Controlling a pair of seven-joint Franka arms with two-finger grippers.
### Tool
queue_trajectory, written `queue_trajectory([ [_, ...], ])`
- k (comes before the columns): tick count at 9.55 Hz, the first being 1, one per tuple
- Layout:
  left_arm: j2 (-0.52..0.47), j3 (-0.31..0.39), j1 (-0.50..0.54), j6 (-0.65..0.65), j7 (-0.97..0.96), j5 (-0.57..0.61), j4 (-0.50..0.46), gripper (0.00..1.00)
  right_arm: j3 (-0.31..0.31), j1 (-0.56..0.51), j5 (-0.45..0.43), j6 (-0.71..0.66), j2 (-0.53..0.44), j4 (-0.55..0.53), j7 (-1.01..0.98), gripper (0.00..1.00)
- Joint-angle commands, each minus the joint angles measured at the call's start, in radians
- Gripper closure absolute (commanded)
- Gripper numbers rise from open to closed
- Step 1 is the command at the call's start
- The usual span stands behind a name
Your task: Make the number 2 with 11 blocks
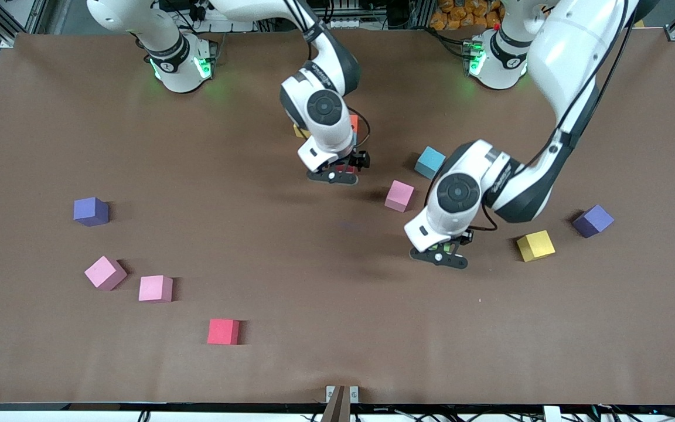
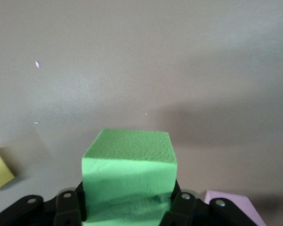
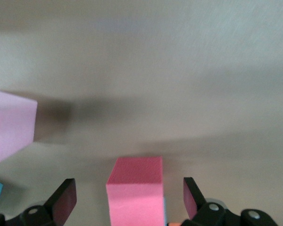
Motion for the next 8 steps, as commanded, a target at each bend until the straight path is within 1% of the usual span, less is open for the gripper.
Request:
queue_trajectory([
  [1,-0.065,-0.035,0.0,-0.044,0.025,0.02,-0.017,1.0,-0.074,-0.019,0.002,-0.05,-0.033,-0.003,-0.208,0.0],
  [2,-0.076,-0.046,0.0,-0.049,0.025,0.022,-0.016,1.0,-0.101,-0.039,0.002,-0.074,-0.036,0.005,-0.332,0.0],
  [4,-0.089,-0.068,-0.002,-0.057,0.026,0.022,-0.016,1.0,-0.102,-0.114,0.0,-0.096,-0.042,0.011,-0.55,0.0],
  [6,-0.091,-0.118,-0.002,-0.067,0.031,0.023,-0.011,1.0,-0.101,-0.184,-0.052,-0.091,-0.04,0.013,-0.769,0.0],
  [8,-0.09,-0.16,-0.012,-0.068,0.095,0.023,-0.011,1.0,-0.102,-0.255,-0.063,-0.085,-0.039,0.035,-1.011,0.0],
])
